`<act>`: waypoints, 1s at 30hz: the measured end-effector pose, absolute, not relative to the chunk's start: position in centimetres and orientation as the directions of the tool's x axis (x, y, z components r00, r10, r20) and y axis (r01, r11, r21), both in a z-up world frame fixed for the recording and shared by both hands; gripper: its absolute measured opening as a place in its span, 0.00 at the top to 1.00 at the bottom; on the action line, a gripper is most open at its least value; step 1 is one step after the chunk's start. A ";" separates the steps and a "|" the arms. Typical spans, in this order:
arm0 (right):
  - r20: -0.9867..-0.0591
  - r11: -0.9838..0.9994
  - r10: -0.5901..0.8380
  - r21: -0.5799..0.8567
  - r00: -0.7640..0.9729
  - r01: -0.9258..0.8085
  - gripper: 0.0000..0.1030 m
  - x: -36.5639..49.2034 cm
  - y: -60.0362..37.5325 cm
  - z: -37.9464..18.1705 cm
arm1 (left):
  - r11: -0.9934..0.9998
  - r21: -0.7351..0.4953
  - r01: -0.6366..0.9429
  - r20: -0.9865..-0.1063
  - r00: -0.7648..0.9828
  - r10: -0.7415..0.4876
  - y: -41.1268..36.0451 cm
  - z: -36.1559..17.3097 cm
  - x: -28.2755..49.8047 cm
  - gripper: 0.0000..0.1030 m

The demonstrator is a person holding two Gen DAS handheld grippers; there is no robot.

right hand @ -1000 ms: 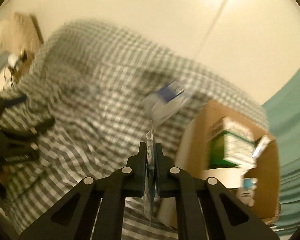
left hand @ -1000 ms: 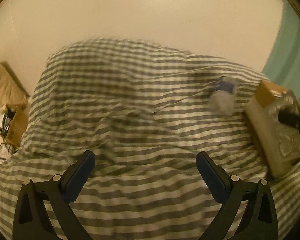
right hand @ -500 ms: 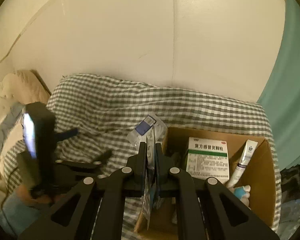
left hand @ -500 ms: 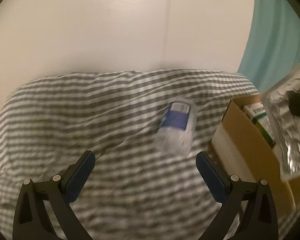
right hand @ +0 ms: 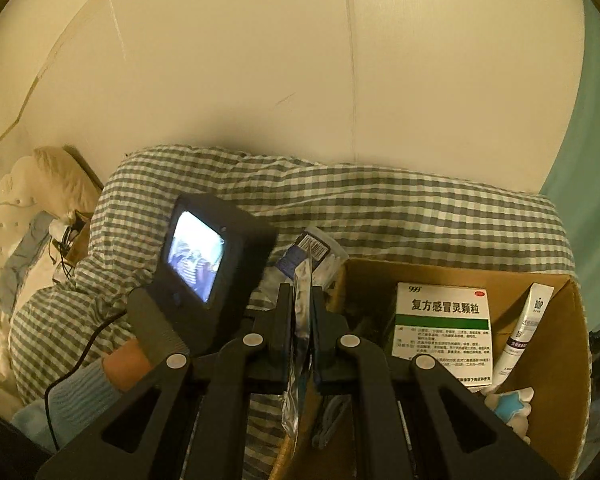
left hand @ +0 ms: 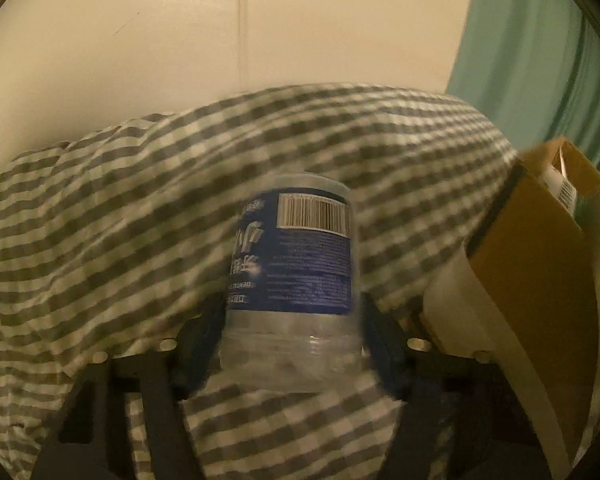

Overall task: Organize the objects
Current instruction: 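Grasp the teal blister pack with the right tool while the left tool grasps the clear cotton-swab jar, then carry the blister pack and jar into the cardboard box and release both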

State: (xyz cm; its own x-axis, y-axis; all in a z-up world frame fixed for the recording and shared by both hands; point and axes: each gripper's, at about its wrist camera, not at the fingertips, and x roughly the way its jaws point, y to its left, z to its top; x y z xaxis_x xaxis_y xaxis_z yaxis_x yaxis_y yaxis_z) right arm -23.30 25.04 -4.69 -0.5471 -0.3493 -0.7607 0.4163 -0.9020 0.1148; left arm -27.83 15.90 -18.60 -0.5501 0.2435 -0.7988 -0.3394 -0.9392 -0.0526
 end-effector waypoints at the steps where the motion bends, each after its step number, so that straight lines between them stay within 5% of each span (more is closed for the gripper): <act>1: -0.760 -0.904 -0.348 0.117 -0.548 0.412 0.93 -23.3 25.1 -4.7 | -0.943 -0.039 -0.331 -0.802 -0.552 0.227 15.8 -18.5 -27.4 0.37; 10: -0.733 -0.910 -0.341 0.102 -0.588 0.401 0.93 -19.1 26.2 -1.0 | -0.976 -0.053 -0.211 -0.788 -0.591 0.170 11.4 -11.5 -19.1 0.37; 21: -0.609 -0.923 -0.303 -0.004 -0.733 0.385 0.93 -10.6 28.1 8.7 | -0.975 -0.060 -0.214 -0.598 -0.774 0.207 13.8 4.5 -8.4 0.37; 30: -0.569 -0.952 -0.219 -0.055 -0.793 0.302 0.93 -10.5 33.8 10.6 | -0.962 -0.065 -0.266 -0.597 -0.762 0.251 21.1 5.3 -8.4 0.37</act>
